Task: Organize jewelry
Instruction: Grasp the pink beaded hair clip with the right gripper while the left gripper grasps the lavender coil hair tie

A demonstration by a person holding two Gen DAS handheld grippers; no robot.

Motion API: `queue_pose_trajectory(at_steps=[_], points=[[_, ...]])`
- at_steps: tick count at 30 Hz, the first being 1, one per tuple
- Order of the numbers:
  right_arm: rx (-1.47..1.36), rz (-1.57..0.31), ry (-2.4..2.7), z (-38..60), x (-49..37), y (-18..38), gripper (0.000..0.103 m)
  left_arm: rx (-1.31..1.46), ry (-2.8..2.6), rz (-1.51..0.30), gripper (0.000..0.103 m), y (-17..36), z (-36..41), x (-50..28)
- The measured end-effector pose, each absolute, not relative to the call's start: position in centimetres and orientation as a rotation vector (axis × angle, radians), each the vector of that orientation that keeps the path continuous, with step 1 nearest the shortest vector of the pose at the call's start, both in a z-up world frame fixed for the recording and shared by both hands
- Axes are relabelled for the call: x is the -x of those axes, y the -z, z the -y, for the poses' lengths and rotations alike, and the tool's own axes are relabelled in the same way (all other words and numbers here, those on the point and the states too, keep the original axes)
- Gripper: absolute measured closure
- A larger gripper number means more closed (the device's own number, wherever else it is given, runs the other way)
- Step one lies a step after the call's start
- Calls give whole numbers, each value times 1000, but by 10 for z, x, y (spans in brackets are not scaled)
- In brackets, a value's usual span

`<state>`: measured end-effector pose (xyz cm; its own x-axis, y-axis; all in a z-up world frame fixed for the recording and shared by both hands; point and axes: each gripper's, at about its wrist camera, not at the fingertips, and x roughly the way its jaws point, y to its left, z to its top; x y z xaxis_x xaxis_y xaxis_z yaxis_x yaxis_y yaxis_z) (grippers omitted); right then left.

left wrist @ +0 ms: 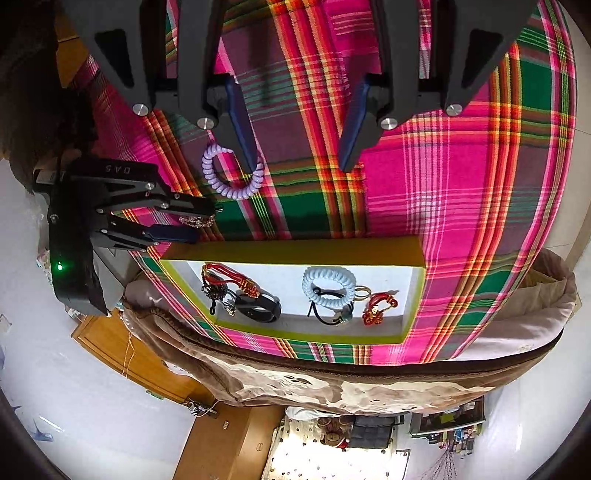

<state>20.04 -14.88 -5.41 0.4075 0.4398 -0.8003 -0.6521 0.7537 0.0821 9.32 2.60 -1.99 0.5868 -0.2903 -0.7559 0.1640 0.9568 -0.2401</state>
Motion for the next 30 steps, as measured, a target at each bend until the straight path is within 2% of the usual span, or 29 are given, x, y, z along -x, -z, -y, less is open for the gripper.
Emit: queue_pose_trajectory(at_steps=[4, 5, 6, 8, 30], points=[[277, -911, -661, 148, -191, 54, 51, 148, 275, -914, 56, 23, -22, -94], [286, -907, -655, 148, -189, 54, 54, 147, 277, -915, 56, 23, -22, -95], [304, -899, -645, 146, -186, 54, 62, 148, 278, -918, 56, 24, -21, -95], [309, -894, -643, 146, -184, 53, 67, 146, 282, -921, 56, 25, -20, -96], [164, -807, -491, 178, -153, 28, 67, 45, 323, -968, 56, 38, 16, -112]])
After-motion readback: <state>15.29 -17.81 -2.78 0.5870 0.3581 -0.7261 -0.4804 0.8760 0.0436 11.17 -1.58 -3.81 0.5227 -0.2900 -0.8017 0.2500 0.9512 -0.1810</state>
